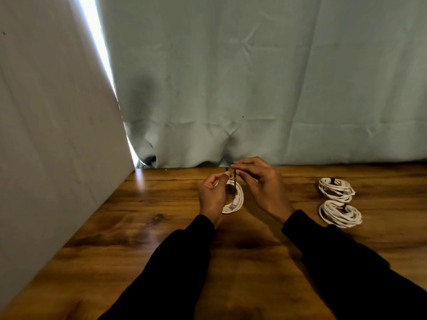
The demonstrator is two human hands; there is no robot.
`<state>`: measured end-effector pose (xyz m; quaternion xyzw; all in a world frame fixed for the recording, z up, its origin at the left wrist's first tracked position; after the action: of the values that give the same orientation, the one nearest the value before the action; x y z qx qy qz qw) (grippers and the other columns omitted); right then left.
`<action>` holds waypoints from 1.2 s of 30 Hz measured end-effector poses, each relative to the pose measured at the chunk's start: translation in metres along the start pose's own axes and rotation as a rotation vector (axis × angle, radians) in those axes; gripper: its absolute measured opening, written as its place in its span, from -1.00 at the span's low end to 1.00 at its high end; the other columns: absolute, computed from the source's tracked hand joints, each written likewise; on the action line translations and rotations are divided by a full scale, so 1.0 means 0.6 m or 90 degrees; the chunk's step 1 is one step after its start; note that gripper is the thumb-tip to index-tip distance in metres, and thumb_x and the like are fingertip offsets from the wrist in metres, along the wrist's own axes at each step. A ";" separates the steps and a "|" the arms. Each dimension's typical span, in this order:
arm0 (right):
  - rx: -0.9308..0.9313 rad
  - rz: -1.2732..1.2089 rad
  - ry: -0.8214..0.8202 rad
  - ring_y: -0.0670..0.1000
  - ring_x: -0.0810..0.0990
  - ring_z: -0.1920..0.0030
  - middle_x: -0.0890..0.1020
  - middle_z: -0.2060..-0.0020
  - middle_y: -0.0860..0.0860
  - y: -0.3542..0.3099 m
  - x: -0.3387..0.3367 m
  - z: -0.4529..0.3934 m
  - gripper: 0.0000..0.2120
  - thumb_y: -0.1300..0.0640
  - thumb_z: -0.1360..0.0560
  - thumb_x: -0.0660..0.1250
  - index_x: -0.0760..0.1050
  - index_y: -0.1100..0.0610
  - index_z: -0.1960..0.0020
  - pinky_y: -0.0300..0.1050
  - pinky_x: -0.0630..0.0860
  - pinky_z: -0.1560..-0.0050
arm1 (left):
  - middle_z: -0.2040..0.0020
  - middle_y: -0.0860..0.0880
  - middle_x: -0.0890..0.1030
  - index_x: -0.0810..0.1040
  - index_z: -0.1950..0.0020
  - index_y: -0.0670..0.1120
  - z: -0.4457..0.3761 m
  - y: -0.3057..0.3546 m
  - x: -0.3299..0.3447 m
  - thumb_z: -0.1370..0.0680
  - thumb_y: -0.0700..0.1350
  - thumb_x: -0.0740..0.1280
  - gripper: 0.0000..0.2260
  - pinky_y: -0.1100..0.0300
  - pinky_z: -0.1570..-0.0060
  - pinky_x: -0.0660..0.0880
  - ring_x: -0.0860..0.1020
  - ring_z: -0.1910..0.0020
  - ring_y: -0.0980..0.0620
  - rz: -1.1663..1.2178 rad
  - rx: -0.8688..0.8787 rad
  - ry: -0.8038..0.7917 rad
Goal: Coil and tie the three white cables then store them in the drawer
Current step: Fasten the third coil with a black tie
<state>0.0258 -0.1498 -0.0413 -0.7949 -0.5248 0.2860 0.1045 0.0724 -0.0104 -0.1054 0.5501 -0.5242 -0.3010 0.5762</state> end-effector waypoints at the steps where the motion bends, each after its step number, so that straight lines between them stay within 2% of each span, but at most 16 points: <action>1: -0.025 0.027 0.013 -0.16 0.63 -0.07 0.68 -0.04 0.00 0.002 0.003 0.006 -0.82 0.25 -0.55 0.40 0.69 0.17 -0.13 -0.21 0.59 -0.12 | 0.24 -0.06 0.68 0.69 0.17 -0.07 0.000 -0.001 0.000 -0.55 -0.14 0.43 -0.89 0.07 0.15 0.52 0.59 0.22 0.01 -0.001 0.010 -0.002; 8: -0.104 0.113 0.032 -0.02 0.68 -0.08 0.71 -0.07 0.06 0.017 0.014 0.034 -0.80 0.25 -0.55 0.40 0.66 0.22 -0.16 -0.12 0.60 -0.14 | 0.20 -0.09 0.71 0.69 0.15 -0.11 0.001 -0.001 0.005 -0.57 -0.17 0.41 -0.89 0.18 0.18 0.55 0.63 0.22 0.03 -0.012 0.044 -0.004; 15: -0.124 0.156 0.030 0.03 0.69 -0.07 0.71 -0.08 0.10 0.026 0.023 0.038 -0.77 0.17 -0.58 0.34 0.65 0.24 -0.17 -0.04 0.62 -0.12 | 0.21 -0.05 0.69 0.68 0.10 -0.16 0.009 0.005 0.005 -0.59 -0.22 0.38 -0.89 0.33 0.28 0.51 0.62 0.30 0.18 -0.024 0.061 -0.005; 20: -0.121 0.161 0.014 0.03 0.68 -0.10 0.71 -0.10 0.10 0.034 0.024 0.037 -0.77 0.25 -0.55 0.39 0.64 0.24 -0.19 -0.05 0.61 -0.14 | 0.21 -0.07 0.70 0.67 0.15 -0.11 0.009 0.002 0.007 -0.58 -0.20 0.39 -0.87 0.24 0.25 0.54 0.64 0.25 0.07 -0.038 0.066 -0.007; 26: -0.112 0.162 0.011 0.04 0.69 -0.06 0.72 -0.07 0.09 0.034 0.025 0.036 -0.74 0.14 -0.60 0.30 0.65 0.23 -0.18 -0.01 0.62 -0.08 | 0.22 -0.07 0.70 0.66 0.16 -0.10 0.011 0.003 0.006 -0.58 -0.21 0.39 -0.87 0.18 0.24 0.56 0.65 0.25 0.05 -0.065 0.103 -0.015; 29: -0.108 0.172 0.024 0.05 0.70 -0.03 0.72 -0.04 0.09 0.032 0.024 0.037 -0.79 0.21 -0.58 0.35 0.65 0.23 -0.17 -0.05 0.62 -0.07 | 0.22 -0.10 0.71 0.66 0.16 -0.10 0.008 0.000 0.005 -0.57 -0.19 0.40 -0.88 0.03 0.20 0.60 0.66 0.23 -0.05 -0.079 0.127 -0.021; 31: -0.105 0.175 0.029 0.04 0.70 -0.02 0.72 -0.03 0.10 0.031 0.024 0.037 -0.78 0.19 -0.59 0.33 0.65 0.23 -0.17 -0.07 0.61 -0.06 | 0.23 -0.09 0.70 0.66 0.17 -0.09 0.008 -0.001 0.005 -0.57 -0.18 0.41 -0.88 -0.03 0.17 0.61 0.67 0.21 -0.10 -0.094 0.144 -0.018; 36: -0.109 0.179 0.027 0.04 0.70 -0.01 0.73 -0.02 0.10 0.025 0.023 0.038 -0.71 0.11 -0.61 0.25 0.65 0.23 -0.17 -0.08 0.62 -0.05 | 0.27 -0.02 0.69 0.66 0.19 -0.06 0.007 0.002 0.004 -0.56 -0.15 0.41 -0.87 -0.09 0.18 0.63 0.67 0.24 -0.04 -0.136 0.173 -0.002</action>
<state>0.0287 -0.1472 -0.0714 -0.8723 -0.4286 0.2352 0.0065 0.0690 -0.0137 -0.1043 0.6751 -0.4996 -0.2873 0.4605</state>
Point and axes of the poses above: each hand's wrist, its own z-axis away from the middle knuckle, its own x-axis out of the palm, y = z × x, the point moved 4 cm from there along -z, towards the middle knuckle
